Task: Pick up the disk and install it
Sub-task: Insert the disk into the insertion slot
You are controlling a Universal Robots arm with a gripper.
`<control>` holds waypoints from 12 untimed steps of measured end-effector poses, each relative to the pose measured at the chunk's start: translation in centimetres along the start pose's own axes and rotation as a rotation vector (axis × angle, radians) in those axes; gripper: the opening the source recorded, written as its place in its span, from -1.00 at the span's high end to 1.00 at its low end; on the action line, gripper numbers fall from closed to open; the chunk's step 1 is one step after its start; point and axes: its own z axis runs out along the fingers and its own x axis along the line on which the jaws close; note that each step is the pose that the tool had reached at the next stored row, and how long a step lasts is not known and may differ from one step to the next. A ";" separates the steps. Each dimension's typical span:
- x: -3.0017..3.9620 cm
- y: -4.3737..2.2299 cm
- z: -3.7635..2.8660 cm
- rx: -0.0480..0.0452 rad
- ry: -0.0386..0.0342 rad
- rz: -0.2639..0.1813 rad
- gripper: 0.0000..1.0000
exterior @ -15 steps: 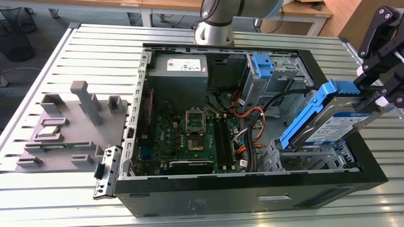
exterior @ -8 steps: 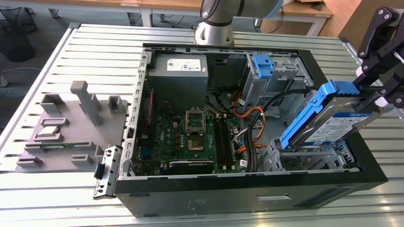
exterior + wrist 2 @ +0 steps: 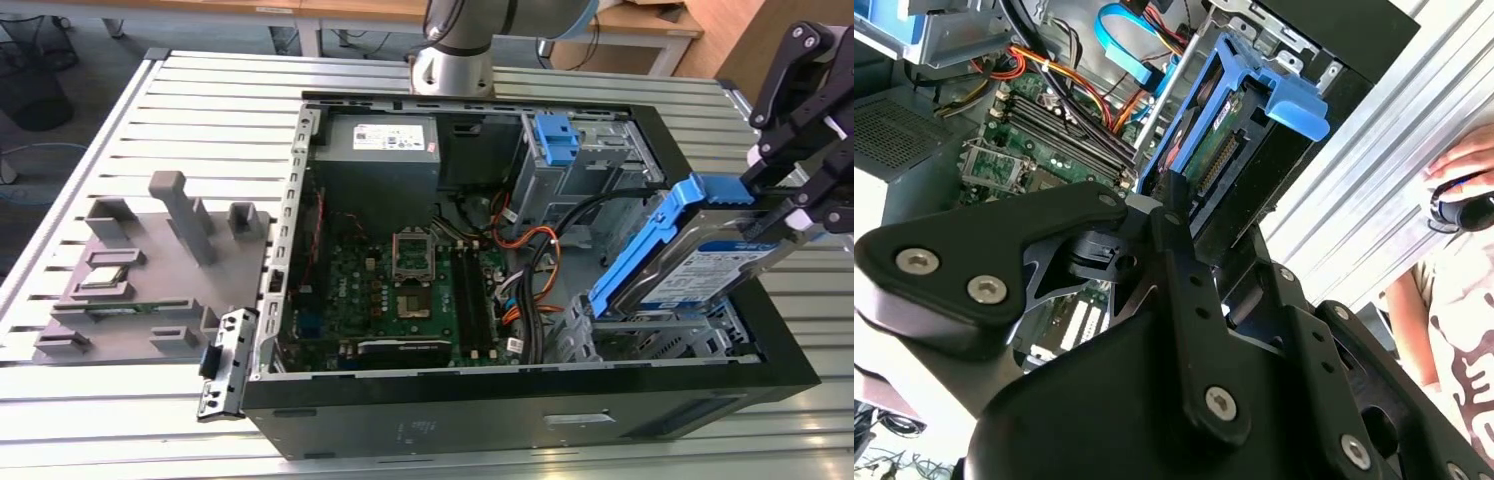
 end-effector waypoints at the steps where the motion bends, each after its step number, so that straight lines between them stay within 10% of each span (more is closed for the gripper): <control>1: 0.00 0.01 0.00 0.0000 0.0001 0.000 0.30; 12: -0.09 0.07 0.21 0.0005 -0.0008 0.008 0.30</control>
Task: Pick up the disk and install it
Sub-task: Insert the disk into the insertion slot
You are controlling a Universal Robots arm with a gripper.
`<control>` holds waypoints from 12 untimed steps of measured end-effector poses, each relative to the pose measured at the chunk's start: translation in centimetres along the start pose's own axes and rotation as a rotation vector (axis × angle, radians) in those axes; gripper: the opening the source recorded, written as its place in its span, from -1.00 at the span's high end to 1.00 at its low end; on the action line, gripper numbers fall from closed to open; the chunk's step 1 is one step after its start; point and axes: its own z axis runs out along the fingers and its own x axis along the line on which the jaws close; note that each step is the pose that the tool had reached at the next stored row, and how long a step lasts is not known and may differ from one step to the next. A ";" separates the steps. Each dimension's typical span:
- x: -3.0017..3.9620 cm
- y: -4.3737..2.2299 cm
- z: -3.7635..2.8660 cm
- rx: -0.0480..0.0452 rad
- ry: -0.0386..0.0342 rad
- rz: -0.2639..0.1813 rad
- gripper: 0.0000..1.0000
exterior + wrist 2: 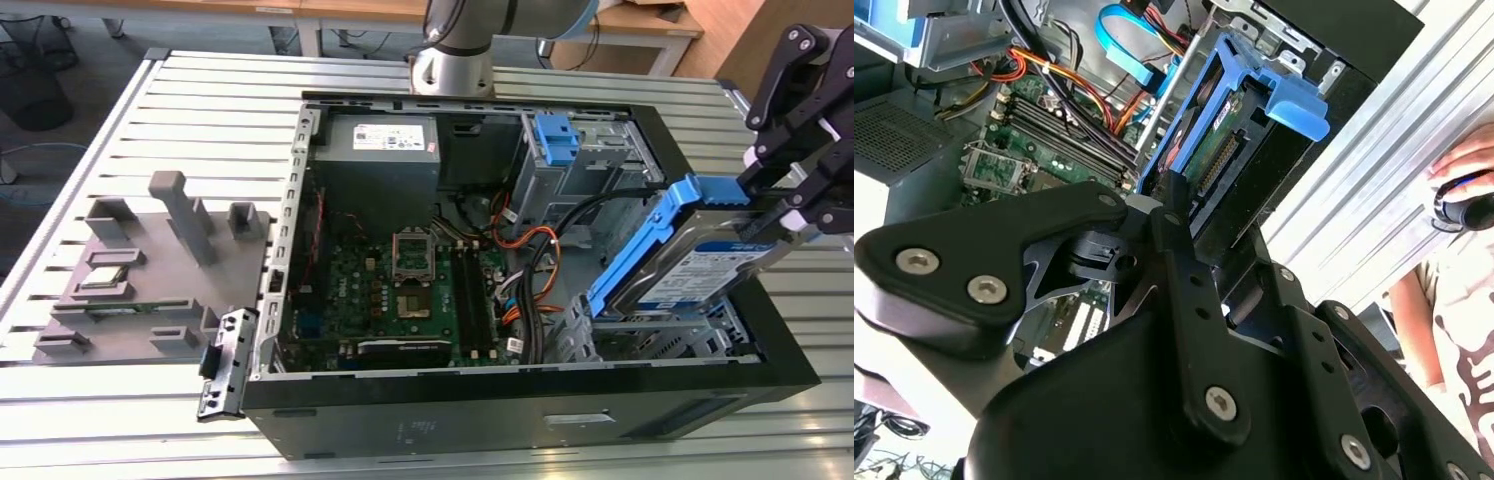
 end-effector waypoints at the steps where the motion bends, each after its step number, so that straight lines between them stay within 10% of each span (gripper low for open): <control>1: -0.03 0.02 0.01 0.0000 -0.0001 0.000 0.30; 12: -0.04 0.05 0.24 0.0001 -0.0004 0.002 0.30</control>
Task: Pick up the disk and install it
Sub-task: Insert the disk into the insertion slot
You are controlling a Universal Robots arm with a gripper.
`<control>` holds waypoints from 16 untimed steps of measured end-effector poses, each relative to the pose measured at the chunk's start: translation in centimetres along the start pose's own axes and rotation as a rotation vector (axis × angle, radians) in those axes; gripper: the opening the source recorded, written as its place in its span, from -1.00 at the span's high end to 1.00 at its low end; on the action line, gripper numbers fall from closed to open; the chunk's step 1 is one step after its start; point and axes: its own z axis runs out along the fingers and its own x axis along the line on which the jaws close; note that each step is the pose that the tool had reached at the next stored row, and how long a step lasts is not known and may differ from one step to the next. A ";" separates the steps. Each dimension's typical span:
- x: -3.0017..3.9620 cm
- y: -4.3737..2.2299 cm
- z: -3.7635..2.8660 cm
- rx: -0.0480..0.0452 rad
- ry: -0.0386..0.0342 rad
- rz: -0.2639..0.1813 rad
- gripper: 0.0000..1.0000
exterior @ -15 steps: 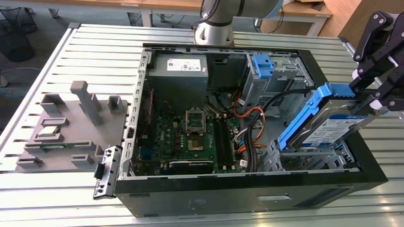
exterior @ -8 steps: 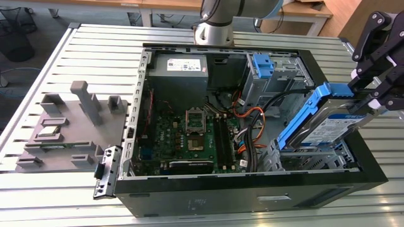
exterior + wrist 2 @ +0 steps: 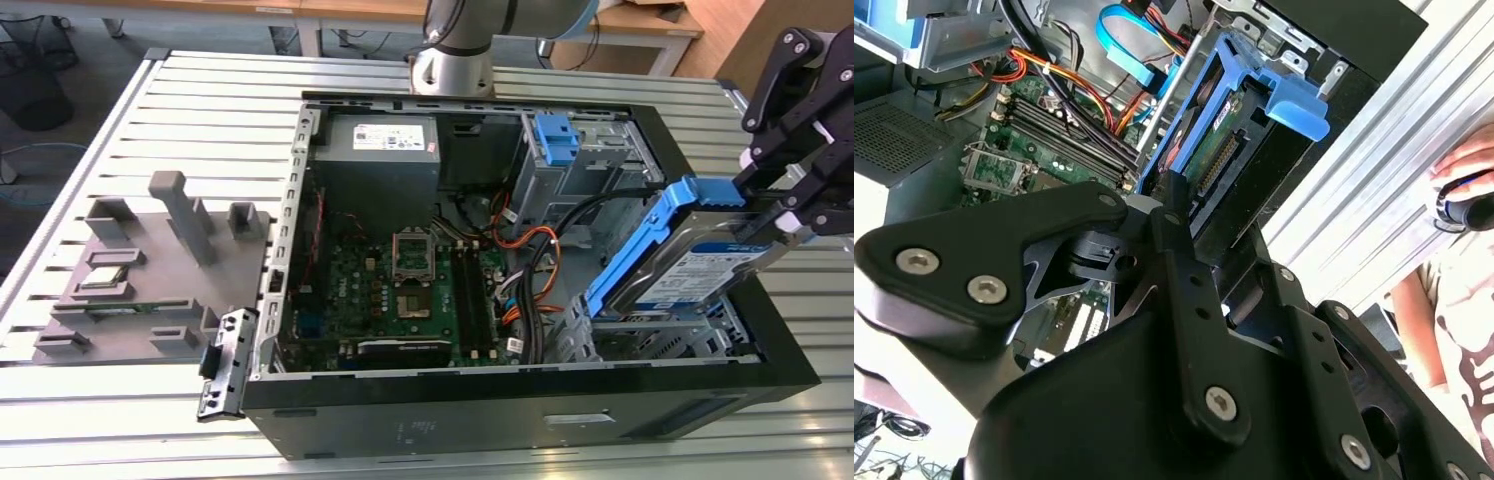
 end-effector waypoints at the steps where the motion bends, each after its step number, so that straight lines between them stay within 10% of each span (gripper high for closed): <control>1: 0.00 0.00 0.04 0.0000 -0.0001 0.000 0.30; 16: 0.07 -0.07 1.14 0.0006 -0.0002 0.005 0.30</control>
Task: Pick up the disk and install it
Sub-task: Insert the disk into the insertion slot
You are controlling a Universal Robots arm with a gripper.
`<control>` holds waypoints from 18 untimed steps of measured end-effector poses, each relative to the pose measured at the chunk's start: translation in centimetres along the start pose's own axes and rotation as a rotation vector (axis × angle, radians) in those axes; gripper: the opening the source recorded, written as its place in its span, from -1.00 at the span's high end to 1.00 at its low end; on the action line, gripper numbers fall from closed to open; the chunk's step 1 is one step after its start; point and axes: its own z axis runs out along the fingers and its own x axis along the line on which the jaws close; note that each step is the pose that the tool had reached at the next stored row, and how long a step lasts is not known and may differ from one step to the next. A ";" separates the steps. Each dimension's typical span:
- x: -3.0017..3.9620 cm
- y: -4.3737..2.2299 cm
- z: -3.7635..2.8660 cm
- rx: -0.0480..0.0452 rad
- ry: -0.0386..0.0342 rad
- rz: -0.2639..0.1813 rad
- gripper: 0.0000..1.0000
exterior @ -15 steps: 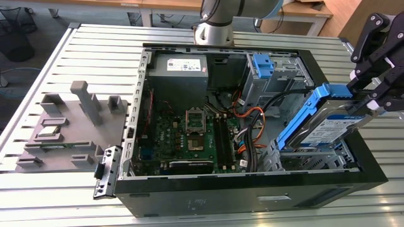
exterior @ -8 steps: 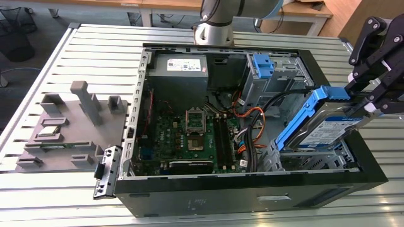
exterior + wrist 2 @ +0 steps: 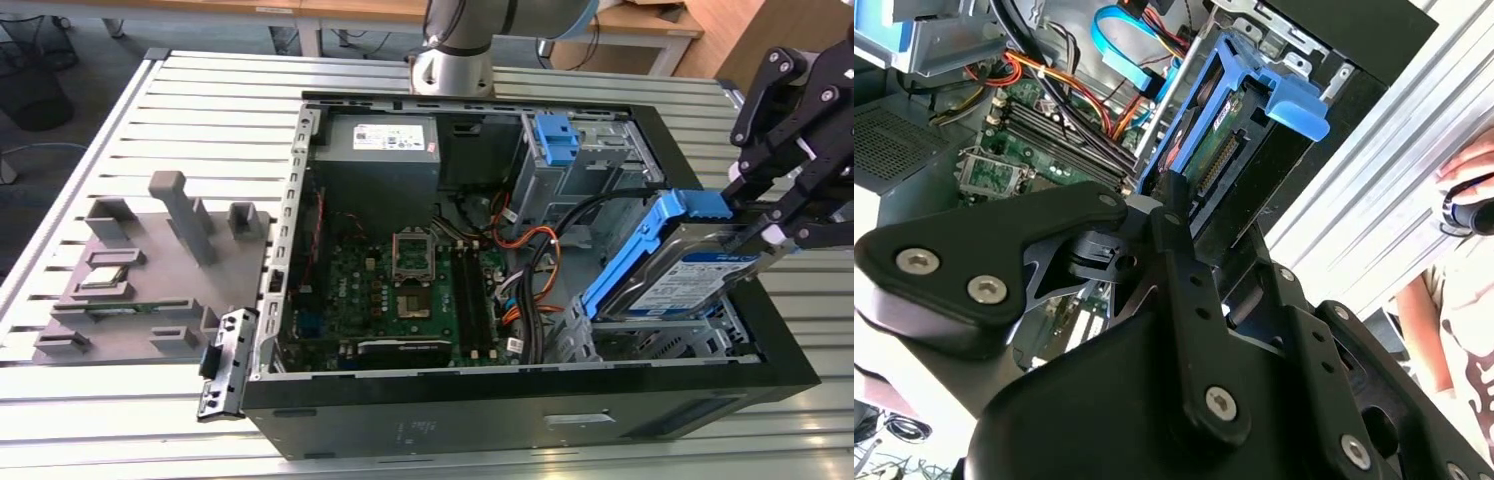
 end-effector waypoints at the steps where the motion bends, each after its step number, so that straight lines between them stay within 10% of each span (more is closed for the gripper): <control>1: 0.01 -0.01 0.11 0.0000 -0.0001 0.000 0.30; 18: 0.14 -0.12 2.45 0.0017 -0.0006 0.007 0.30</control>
